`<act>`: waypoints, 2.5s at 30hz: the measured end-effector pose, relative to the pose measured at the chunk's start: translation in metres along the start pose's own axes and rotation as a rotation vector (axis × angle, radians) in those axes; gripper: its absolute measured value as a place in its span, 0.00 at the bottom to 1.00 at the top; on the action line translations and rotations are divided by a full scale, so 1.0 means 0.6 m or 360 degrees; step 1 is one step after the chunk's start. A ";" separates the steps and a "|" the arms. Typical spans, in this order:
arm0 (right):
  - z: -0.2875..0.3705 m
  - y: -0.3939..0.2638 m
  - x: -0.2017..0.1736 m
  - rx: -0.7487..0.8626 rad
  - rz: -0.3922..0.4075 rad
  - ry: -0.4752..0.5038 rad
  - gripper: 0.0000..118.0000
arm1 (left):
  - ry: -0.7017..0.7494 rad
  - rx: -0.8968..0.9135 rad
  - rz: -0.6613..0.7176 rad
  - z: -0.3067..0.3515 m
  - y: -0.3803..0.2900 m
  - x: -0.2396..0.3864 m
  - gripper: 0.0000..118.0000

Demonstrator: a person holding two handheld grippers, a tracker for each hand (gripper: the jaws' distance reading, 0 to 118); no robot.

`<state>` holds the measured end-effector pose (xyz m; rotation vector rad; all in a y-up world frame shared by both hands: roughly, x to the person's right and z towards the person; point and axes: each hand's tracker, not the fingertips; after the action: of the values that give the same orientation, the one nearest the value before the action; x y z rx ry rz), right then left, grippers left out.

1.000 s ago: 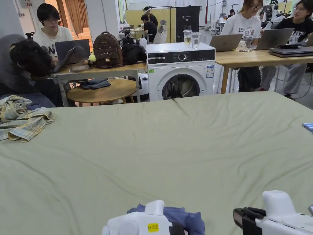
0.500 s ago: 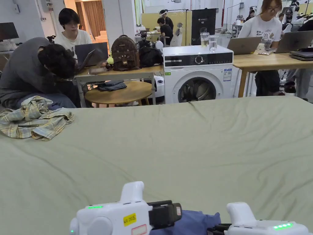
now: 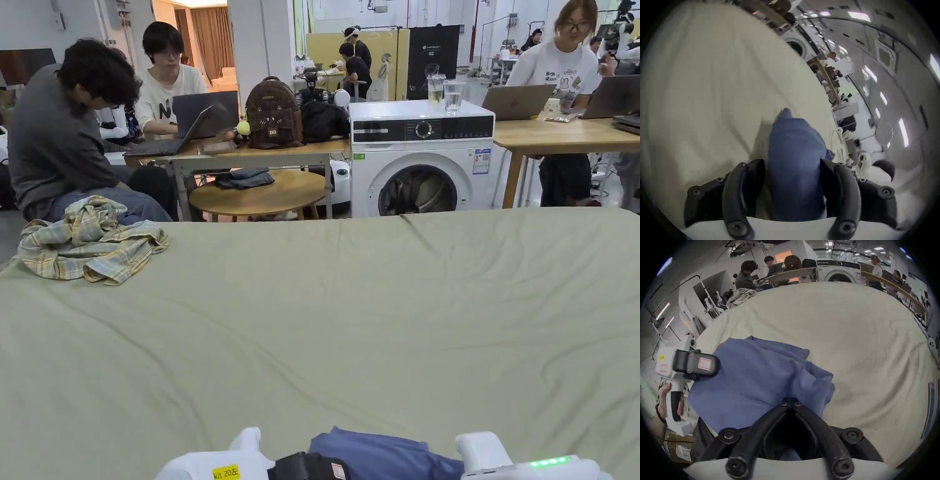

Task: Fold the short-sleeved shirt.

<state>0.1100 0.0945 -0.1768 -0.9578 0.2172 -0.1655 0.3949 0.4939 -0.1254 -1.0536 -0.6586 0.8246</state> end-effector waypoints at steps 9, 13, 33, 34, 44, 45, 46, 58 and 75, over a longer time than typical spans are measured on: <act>0.043 0.012 -0.034 0.0151 0.0062 0.0023 0.00 | -0.0184 0.0152 0.0093 0.156 0.103 0.051 0.18; 0.049 0.041 -0.078 0.0266 0.0173 0.0048 0.00 | -0.0096 0.0396 0.0076 0.177 0.208 0.015 0.18; -0.188 0.223 -0.408 0.0250 0.0490 0.0537 0.00 | 0.1160 0.0848 -0.0090 -0.179 0.580 -0.749 0.49; -0.181 0.221 -0.407 0.0247 0.0505 0.0543 0.00 | 0.1260 0.0826 -0.0166 -0.211 0.544 -0.820 0.50; -0.065 0.215 -0.339 0.0535 0.0426 0.0390 0.00 | 0.0955 0.1086 -0.0699 -0.231 0.242 -0.525 0.24; -0.047 0.213 -0.330 0.0572 0.0444 0.0343 0.00 | 0.1012 0.1092 -0.0788 -0.283 0.210 -0.567 0.11; -0.027 0.211 -0.316 0.0609 0.0462 0.0302 0.00 | 0.1068 0.1103 -0.0888 -0.338 0.178 -0.614 0.06; 0.198 0.124 -0.066 0.1149 0.0370 -0.0334 0.00 | 0.0843 0.1297 -0.1448 -0.512 -0.090 -0.562 0.00; 0.263 0.084 0.012 0.1258 0.0174 -0.0513 0.00 | 0.0666 0.1340 -0.1432 -0.500 -0.149 -0.416 0.00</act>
<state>0.1594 0.2458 -0.1311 -0.1760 -0.0977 0.0128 0.5238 0.1179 -0.1706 -0.0822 -0.2993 0.0300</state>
